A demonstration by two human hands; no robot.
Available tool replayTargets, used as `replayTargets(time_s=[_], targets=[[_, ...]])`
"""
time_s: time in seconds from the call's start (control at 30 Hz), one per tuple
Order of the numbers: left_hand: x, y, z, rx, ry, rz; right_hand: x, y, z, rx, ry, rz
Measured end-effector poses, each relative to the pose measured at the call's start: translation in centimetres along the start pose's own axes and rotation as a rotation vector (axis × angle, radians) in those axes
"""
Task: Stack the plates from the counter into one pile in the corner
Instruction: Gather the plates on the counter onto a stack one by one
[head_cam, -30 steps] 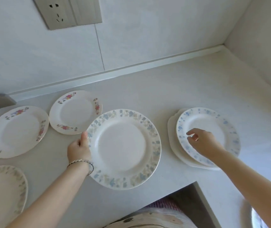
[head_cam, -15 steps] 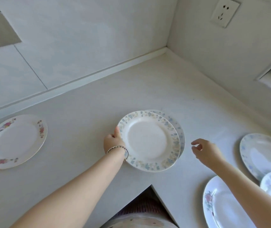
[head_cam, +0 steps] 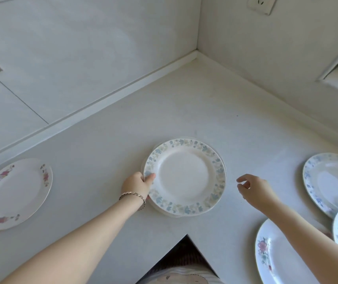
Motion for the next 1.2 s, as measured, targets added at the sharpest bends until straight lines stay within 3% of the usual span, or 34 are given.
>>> replayTargets(time_s=[0.13, 0.27, 0.47, 0.6, 0.7, 1.0, 1.2], targets=[[0.0, -0.2, 0.7, 0.068, 0.095, -0.028, 0.2, -0.2, 0.0, 0.007, -0.047, -0.012], [2.4, -0.8, -0.5, -0.015, 0.074, -0.176, -0.2, -0.1, -0.3, 0.009, -0.062, -0.011], [1.7, -0.2, 0.2, 0.011, 0.294, -0.148, 0.1, -0.1, -1.0, 0.010, -0.094, -0.032], [1.7, -0.5, 0.8, 0.020, 0.427, -0.196, -1.2, -0.5, -2.2, -0.009, -0.063, 0.062], [1.6, -1.0, -0.1, 0.007, 0.364, -0.211, -2.4, -1.5, -5.3, -0.095, -0.042, 0.112], [-3.5, -2.2, -14.3, -0.219, -0.122, -0.147, 7.0, -7.1, -19.4, -0.409, -0.330, -0.200], [-13.5, -6.9, -28.0, -0.371, -0.102, 0.020, 19.5, -13.8, -28.8, -0.563, -0.422, -0.376]])
Point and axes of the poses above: each hand's wrist, its own y-axis towards the middle knuckle, its own x-axis out of the palm, z = x × y, the point moved 10 cm from there along y, towards the middle knuckle, and after that the axes turned 8 degrees about x, right-handed, at the moved point
